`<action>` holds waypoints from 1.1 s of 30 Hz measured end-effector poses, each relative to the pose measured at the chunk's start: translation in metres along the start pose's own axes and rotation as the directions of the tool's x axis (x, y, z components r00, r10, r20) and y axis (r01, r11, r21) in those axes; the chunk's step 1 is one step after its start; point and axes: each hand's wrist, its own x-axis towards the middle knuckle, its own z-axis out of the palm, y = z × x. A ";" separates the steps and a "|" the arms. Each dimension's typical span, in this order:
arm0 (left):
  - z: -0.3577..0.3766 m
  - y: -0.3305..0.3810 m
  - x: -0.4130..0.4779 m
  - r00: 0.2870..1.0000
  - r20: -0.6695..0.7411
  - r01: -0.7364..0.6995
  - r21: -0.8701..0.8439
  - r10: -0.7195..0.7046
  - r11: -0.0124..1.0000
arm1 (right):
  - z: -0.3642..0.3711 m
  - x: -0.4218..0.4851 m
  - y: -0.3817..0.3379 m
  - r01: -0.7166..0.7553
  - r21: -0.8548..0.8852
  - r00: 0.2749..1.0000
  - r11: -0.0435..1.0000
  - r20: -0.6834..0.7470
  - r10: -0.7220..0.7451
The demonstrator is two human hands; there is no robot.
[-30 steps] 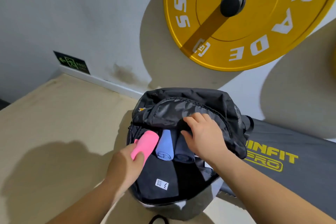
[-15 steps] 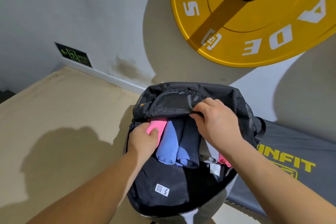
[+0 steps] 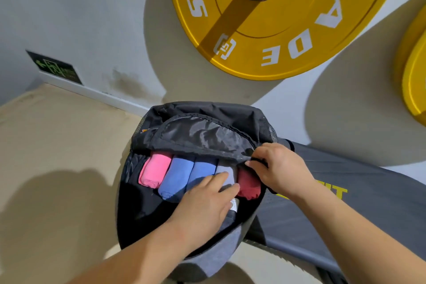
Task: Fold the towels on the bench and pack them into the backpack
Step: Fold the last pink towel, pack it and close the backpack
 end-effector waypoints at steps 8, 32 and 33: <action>0.016 0.017 0.050 0.974 0.220 -0.033 0.349 -0.047 0.937 | -0.003 0.014 -0.002 -0.154 0.321 0.981 0.935 -0.067 0.184; 0.010 -0.031 -0.059 0.903 -0.243 0.378 0.055 -0.354 0.924 | 0.024 0.012 -0.070 0.039 -0.016 0.996 0.999 -0.085 -0.040; 0.011 -0.029 -0.055 0.903 -0.233 0.385 0.071 -0.360 0.920 | 0.026 0.014 -0.071 0.024 -0.018 0.995 1.000 -0.093 -0.025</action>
